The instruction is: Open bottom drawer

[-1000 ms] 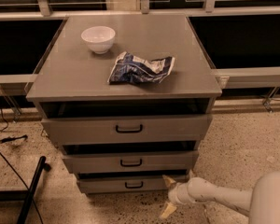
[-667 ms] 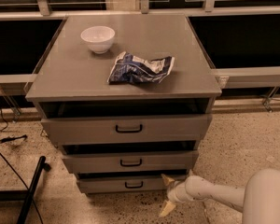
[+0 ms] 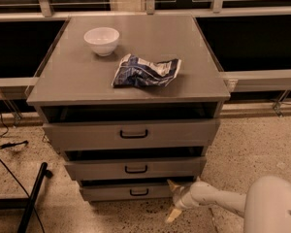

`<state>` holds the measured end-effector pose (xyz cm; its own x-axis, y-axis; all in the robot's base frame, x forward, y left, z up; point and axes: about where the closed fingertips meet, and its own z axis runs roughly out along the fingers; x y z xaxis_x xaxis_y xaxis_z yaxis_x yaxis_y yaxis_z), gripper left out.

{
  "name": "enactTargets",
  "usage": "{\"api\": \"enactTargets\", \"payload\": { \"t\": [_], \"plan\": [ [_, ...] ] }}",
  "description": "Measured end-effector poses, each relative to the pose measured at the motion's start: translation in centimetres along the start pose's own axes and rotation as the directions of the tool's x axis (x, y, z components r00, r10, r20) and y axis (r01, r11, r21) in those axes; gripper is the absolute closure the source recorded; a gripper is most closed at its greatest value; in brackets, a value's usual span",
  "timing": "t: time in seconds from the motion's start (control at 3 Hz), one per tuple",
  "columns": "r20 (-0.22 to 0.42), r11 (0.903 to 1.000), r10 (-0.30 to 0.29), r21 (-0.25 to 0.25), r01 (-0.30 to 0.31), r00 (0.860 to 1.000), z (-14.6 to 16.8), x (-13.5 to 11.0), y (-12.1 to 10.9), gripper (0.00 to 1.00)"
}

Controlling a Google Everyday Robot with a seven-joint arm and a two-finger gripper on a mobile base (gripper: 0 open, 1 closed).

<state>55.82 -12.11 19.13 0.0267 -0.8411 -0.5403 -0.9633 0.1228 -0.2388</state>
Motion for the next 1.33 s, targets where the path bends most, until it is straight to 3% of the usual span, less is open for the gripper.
{"api": "enactTargets", "payload": {
  "t": [1.0, 1.33],
  "plan": [
    [-0.009, 0.9999, -0.015, -0.001, 0.015, 1.0, 1.3, 0.0, -2.2, 0.0],
    [-0.026, 0.9991, -0.004, -0.042, 0.003, 1.0, 1.3, -0.4, -1.9, 0.0]
  ]
}}
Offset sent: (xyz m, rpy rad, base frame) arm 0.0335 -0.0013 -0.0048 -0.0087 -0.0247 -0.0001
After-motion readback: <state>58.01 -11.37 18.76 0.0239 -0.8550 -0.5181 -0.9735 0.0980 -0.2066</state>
